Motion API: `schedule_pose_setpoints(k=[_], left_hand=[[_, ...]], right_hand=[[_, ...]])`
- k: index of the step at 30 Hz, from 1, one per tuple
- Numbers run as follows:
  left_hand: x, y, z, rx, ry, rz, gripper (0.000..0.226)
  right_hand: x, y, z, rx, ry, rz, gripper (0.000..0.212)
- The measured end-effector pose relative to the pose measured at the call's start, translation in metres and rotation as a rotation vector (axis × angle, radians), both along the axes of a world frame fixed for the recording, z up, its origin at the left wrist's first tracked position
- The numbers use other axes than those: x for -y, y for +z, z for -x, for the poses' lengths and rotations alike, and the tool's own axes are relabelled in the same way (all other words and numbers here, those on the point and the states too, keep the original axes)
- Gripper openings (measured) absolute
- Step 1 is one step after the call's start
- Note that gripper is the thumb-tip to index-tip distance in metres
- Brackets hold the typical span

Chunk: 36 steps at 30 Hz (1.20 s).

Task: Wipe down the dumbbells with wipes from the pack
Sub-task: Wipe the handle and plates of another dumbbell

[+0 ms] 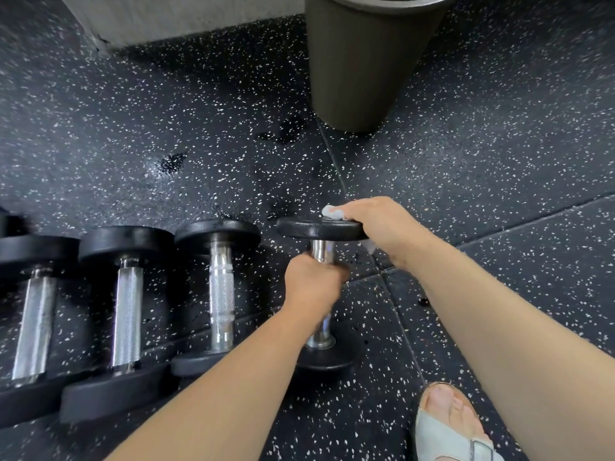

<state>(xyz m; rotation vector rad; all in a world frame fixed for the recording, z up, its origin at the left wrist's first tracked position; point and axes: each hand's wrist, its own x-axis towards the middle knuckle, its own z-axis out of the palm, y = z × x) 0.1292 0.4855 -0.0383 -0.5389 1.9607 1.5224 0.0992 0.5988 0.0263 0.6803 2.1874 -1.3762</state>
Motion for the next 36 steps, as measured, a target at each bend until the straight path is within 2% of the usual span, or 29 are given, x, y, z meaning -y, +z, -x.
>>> schedule_pose_setpoints(k=[4, 9, 14, 16, 20, 23, 25, 27, 31, 33, 36], left_hand=[[0.001, 0.001, -0.002, -0.004, 0.001, -0.004, 0.018], [0.004, 0.002, -0.001, -0.005, 0.008, -0.026, 0.009], [0.006, 0.003, 0.001, 0.021, 0.026, -0.051, 0.011], [0.007, 0.002, 0.002, 0.033, 0.020, -0.041, 0.009], [0.007, 0.002, 0.002, 0.041, -0.002, -0.025, 0.018], [0.006, 0.003, 0.001, 0.039, -0.029, -0.016, 0.021], [0.004, 0.004, 0.000, 0.039, -0.033, -0.025, 0.020], [0.003, 0.004, -0.001, 0.033, -0.029, -0.015, 0.020], [0.003, 0.003, -0.001, 0.014, -0.024, 0.024, 0.023], [0.003, 0.005, 0.000, 0.029, -0.031, 0.033, 0.023], [0.003, 0.007, 0.002, 0.046, -0.011, 0.045, 0.016]], right_hand=[[0.004, 0.008, -0.012, -0.109, 0.052, 0.066, 0.017], [0.015, 0.020, -0.022, -0.214, 0.131, 0.165, 0.027], [0.019, 0.010, -0.021, -0.310, 0.177, 0.146, 0.029], [0.015, 0.006, -0.023, -0.364, 0.128, 0.192, 0.027], [0.005, -0.007, -0.024, -0.352, -0.101, 0.293, 0.028], [-0.001, -0.021, -0.018, -0.246, -0.229, 0.310, 0.035], [-0.001, -0.025, -0.014, -0.151, -0.327, 0.381, 0.024], [0.001, -0.026, -0.011, -0.098, -0.435, 0.419, 0.024], [0.007, -0.022, -0.011, -0.059, -0.499, 0.319, 0.022], [0.010, -0.016, -0.016, -0.096, -0.527, 0.280, 0.018], [0.019, -0.003, -0.027, -0.176, -0.467, 0.188, 0.027]])
